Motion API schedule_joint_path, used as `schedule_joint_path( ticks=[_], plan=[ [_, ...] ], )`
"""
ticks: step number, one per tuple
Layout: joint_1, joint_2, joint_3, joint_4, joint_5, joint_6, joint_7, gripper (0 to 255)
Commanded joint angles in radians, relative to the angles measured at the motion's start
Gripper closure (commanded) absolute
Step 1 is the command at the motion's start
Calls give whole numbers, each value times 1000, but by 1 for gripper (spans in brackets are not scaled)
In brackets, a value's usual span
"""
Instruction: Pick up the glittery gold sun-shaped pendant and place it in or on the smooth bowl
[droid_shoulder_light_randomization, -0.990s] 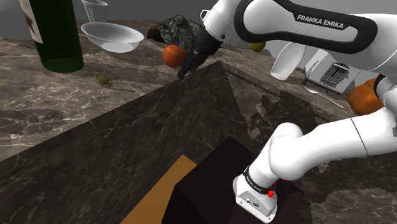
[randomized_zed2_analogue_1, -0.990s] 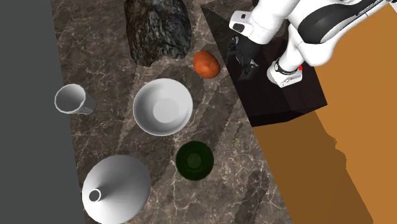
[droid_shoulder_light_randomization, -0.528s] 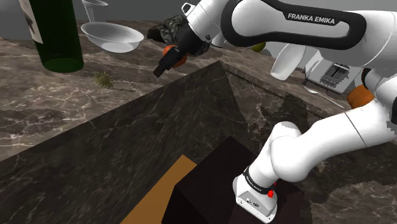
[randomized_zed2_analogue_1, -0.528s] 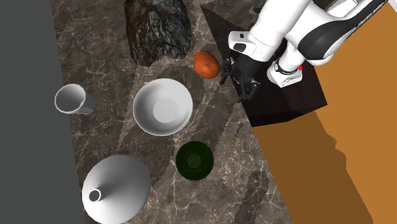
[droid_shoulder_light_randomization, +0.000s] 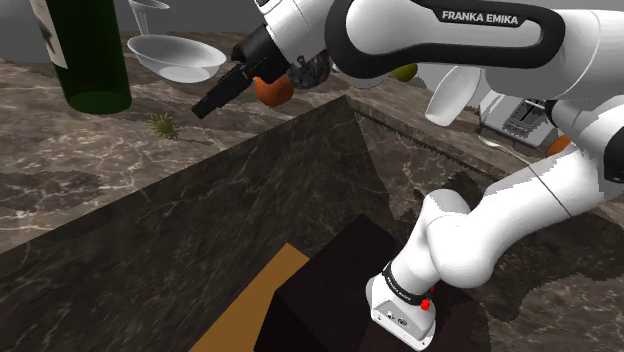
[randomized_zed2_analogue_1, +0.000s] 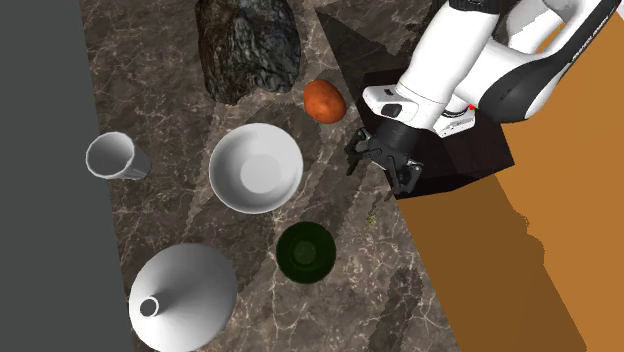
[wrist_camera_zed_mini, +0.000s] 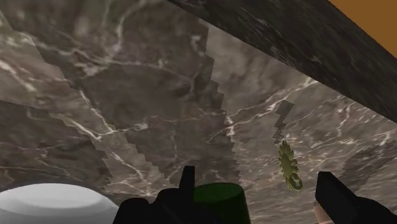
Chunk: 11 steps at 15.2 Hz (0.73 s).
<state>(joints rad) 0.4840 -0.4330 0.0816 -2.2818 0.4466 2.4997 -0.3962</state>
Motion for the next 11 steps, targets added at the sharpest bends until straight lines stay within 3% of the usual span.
schedule_joint_path(
  ticks=[1, 3, 11],
  plan=[
    [47, 28, 0, 17, 48, 56, -59, 0],
    [95, 52, -5, 36, 98, 100, -125, 0],
    [114, 150, 8, 60, 124, 180, -146, 0]
  ],
)
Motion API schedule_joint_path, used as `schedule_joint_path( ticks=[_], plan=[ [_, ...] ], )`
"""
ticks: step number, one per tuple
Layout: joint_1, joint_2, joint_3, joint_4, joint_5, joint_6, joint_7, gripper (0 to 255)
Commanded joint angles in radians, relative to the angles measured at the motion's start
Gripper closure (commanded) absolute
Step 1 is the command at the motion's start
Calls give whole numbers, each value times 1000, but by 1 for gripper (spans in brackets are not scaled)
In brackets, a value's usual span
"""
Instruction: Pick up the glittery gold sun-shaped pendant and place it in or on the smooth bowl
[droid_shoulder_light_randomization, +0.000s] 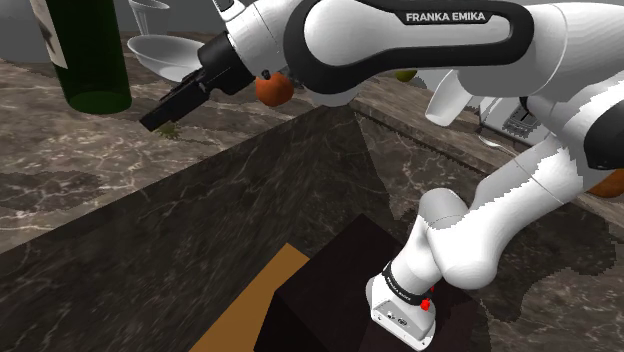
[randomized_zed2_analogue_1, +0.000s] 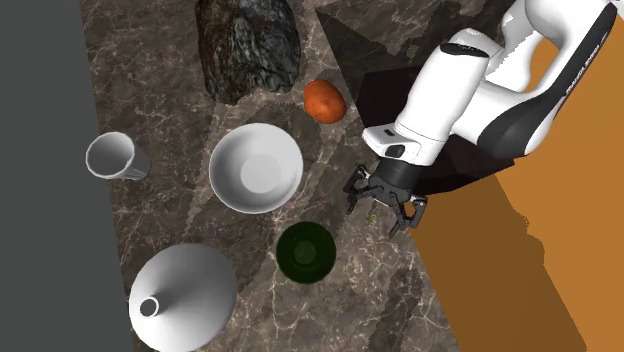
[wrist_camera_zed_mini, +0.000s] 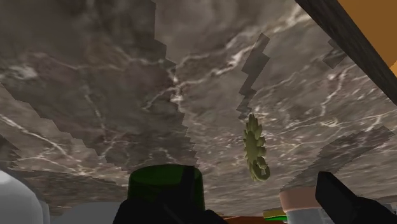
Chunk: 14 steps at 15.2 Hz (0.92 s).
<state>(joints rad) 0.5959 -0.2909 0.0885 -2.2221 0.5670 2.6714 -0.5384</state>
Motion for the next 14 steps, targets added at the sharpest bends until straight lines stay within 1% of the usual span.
schedule_joint_path(
  ticks=[1, 8, 9, 14],
  plan=[
    [2, 8, 1, 1, 4, 8, -3, 0],
    [2, 8, 1, 1, 4, 8, -3, 0],
    [2, 8, 1, 1, 4, 8, -3, 255],
    [2, 8, 1, 1, 4, 8, -3, 255]
  ],
)
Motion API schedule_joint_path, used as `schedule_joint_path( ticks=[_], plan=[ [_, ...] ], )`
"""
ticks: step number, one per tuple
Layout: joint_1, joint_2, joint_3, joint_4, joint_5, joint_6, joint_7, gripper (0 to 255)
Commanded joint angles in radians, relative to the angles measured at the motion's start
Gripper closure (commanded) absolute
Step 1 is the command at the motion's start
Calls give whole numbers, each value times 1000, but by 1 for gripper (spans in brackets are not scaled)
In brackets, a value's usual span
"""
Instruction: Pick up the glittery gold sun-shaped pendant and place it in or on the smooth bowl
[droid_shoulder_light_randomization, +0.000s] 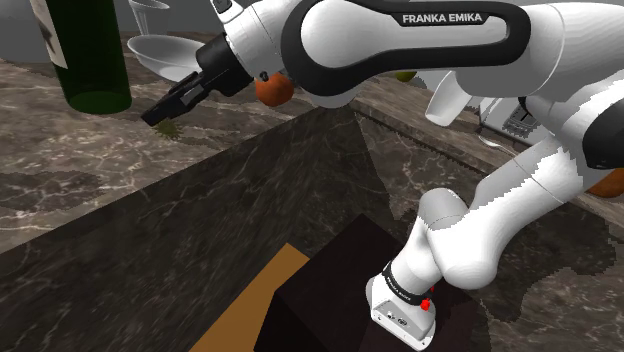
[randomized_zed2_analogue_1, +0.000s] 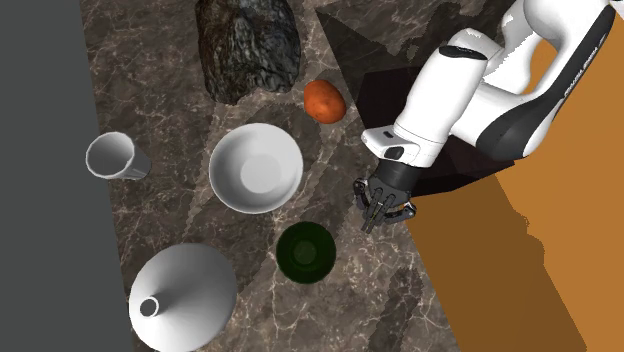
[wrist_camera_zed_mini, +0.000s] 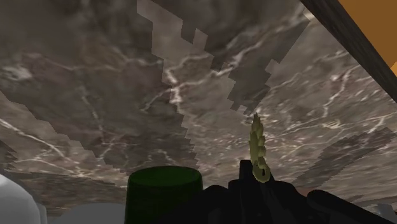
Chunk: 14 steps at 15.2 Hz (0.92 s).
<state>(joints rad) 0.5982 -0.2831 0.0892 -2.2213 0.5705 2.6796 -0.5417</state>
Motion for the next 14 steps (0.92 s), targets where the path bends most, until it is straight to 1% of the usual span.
schedule_joint_path(
  ticks=[1, 4, 14],
  plan=[
    [0, 0, 0, 0, 0, 0, 0, 255],
    [0, 0, 0, 0, 0, 0, 0, 255],
    [-34, -19, 11, 108, -77, -121, 85, 255]
  ],
)
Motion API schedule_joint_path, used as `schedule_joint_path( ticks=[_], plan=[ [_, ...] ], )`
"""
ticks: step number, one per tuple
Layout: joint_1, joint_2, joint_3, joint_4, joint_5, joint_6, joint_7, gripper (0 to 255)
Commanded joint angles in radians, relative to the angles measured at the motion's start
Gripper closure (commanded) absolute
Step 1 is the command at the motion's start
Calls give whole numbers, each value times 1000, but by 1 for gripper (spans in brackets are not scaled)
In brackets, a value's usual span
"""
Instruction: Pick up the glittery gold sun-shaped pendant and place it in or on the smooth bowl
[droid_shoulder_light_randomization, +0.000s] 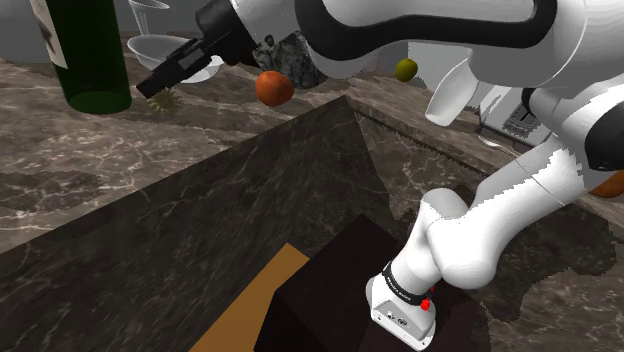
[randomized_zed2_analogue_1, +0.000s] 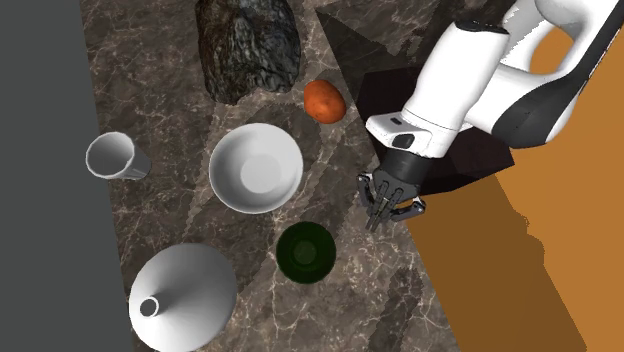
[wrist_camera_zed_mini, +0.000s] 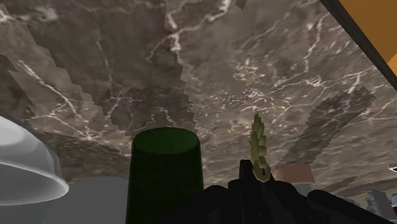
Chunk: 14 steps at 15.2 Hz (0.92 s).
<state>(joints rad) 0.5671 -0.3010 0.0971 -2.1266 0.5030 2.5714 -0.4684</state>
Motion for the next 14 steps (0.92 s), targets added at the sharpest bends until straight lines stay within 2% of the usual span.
schedule_joint_path(
  ticks=[1, 14],
  plan=[
    [-6, -1, 4, 26, -16, -25, 19, 255],
    [-33, 10, 8, 204, -84, -186, 103, 255]
  ],
)
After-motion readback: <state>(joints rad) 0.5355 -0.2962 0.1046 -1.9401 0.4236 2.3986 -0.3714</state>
